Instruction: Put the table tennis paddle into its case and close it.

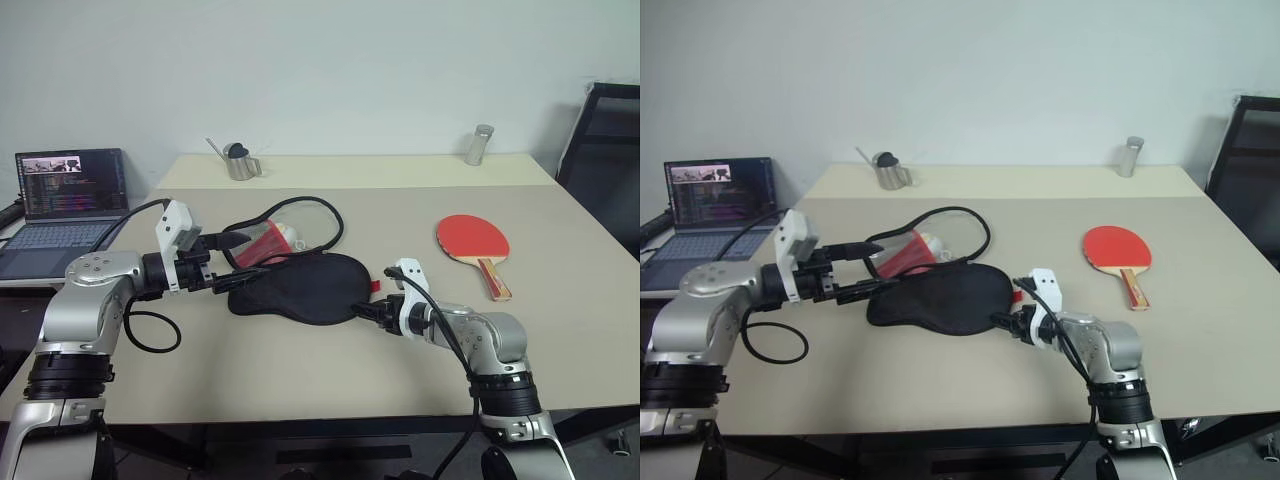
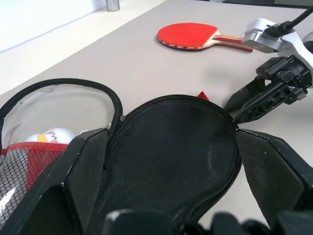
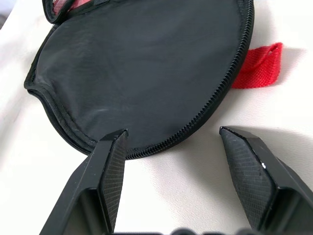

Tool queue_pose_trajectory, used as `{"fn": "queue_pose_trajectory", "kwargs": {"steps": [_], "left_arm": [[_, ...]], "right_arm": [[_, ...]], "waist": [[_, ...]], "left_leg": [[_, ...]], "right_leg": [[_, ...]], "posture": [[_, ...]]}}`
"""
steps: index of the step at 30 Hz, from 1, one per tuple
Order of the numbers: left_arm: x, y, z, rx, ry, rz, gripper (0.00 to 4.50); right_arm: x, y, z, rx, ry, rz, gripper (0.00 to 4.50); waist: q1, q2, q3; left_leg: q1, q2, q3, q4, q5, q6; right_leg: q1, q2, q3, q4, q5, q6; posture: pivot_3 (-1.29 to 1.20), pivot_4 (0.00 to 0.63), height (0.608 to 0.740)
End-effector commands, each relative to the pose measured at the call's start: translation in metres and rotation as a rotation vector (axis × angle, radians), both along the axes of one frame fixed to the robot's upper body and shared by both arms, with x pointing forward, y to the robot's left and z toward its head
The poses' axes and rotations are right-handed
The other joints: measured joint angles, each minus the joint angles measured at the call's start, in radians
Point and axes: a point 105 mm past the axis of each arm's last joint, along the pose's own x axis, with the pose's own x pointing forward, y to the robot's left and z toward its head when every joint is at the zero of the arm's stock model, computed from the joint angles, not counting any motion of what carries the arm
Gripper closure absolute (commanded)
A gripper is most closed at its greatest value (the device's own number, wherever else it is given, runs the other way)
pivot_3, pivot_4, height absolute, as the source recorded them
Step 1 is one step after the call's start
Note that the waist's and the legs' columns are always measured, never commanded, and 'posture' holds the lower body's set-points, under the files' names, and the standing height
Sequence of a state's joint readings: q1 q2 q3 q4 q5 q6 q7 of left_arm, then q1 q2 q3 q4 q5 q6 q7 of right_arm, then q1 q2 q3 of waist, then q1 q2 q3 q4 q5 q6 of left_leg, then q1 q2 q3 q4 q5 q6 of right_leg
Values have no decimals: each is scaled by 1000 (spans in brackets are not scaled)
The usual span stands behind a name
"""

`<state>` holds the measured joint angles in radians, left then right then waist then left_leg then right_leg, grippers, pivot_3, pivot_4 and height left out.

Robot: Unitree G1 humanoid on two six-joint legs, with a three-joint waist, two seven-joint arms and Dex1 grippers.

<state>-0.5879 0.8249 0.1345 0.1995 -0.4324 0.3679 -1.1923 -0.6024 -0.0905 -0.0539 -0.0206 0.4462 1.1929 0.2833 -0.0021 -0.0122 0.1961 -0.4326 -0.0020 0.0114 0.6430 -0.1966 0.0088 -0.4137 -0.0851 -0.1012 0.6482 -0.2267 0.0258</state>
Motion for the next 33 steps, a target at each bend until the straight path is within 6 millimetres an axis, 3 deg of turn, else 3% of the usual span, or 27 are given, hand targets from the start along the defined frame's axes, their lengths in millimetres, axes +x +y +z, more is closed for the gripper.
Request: {"fn": "queue_pose_trajectory", "kwargs": {"steps": [1, 4, 7, 13, 15, 30, 33], "left_arm": [[-2, 4, 14, 14, -52, 6, 0], [-2, 4, 14, 15, -54, 6, 0], [-2, 4, 14, 16, -55, 7, 0], [-2, 2, 12, 17, -56, 4, 0], [-2, 1, 11, 17, -55, 2, 0], [-3, -12, 7, 24, -54, -37, 0], [-3, -15, 5, 24, -53, -40, 0]], "right_arm": [[-1, 18, 6, 28, -6, 57, 1245], [0, 29, 8, 43, -8, 75, 1245], [1, 36, 11, 50, -20, 85, 1851], [5, 33, 15, 61, -24, 72, 3986], [10, 26, 16, 52, -31, 53, 4481], [59, -77, 54, -295, -150, 77, 4481], [73, -90, 66, -356, -199, 75, 4481]], "waist": [[0, 0, 0], [-3, 0, 0], [-5, 0, 0], [-4, 0, 0], [-4, 0, 0], [-1, -1, 1], [-1, -1, 1]], "left_leg": [[0, 0, 0, 0, 0, 0], [0, 0, 0, 0, 0, 0], [0, 1, 1, 0, 0, 0], [0, 1, 2, -1, 0, 0], [0, 1, 2, -1, 0, 0], [-1, 0, 4, -2, 0, 0], [-1, 0, 7, -2, 0, 0]], "right_leg": [[0, 0, 0, 0, 0, 0], [-1, 1, 1, 0, 0, 0], [-1, 1, 2, 1, 0, 0], [-1, 1, 2, 0, 0, 0], [-1, 1, 2, 0, 0, 0], [-4, 1, 4, 0, 0, 0], [-6, 1, 5, 1, 0, 0]], "posture": [[0, 150, 740], [0, 150, 740], [0, 150, 740], [0, 150, 740], [0, 150, 740], [0, 150, 740], [0, 150, 740]]}}
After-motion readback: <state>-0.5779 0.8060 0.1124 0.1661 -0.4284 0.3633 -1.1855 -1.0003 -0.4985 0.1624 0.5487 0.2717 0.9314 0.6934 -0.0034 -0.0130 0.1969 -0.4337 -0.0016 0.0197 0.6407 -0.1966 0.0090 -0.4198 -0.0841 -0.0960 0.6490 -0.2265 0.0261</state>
